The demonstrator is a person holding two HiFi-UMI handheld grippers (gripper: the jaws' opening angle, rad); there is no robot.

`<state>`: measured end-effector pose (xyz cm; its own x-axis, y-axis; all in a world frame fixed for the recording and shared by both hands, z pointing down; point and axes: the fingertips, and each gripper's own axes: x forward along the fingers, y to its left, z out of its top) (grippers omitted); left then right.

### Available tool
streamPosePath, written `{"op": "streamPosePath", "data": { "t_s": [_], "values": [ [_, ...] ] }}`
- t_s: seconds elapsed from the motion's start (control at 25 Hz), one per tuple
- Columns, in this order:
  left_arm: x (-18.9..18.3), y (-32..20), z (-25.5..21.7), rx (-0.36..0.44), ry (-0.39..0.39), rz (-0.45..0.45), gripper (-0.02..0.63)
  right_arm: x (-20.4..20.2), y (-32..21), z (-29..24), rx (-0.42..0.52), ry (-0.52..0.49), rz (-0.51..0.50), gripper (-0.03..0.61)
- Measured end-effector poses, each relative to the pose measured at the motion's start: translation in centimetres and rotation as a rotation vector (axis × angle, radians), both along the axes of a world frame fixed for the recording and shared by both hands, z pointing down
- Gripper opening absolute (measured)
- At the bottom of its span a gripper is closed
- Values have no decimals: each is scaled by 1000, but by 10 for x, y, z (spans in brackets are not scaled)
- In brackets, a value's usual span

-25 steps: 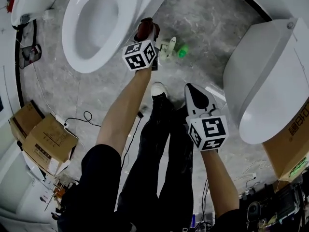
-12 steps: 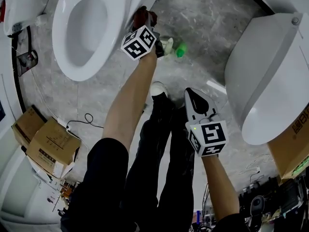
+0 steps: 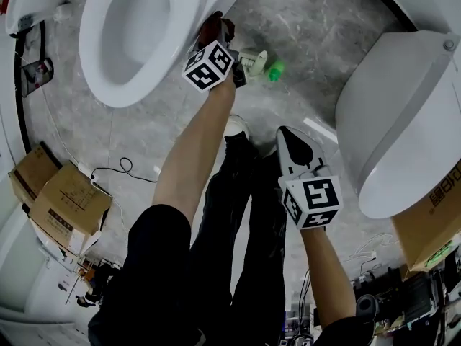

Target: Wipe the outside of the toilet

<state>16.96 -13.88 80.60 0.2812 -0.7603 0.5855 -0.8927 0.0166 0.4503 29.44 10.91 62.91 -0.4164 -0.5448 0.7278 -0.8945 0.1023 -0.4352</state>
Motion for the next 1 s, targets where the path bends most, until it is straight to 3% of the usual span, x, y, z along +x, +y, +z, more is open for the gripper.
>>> {"op": "streamPosePath", "data": {
  "t_s": [0.48,1.0],
  "values": [
    [-50,45,8,-30,-24,-38,110,-35,14,5,-15,-11,-83,3],
    [-113,94,6,-64,-75,-21,110,-80,17,-2,-15,-18,-160,3]
  ]
}}
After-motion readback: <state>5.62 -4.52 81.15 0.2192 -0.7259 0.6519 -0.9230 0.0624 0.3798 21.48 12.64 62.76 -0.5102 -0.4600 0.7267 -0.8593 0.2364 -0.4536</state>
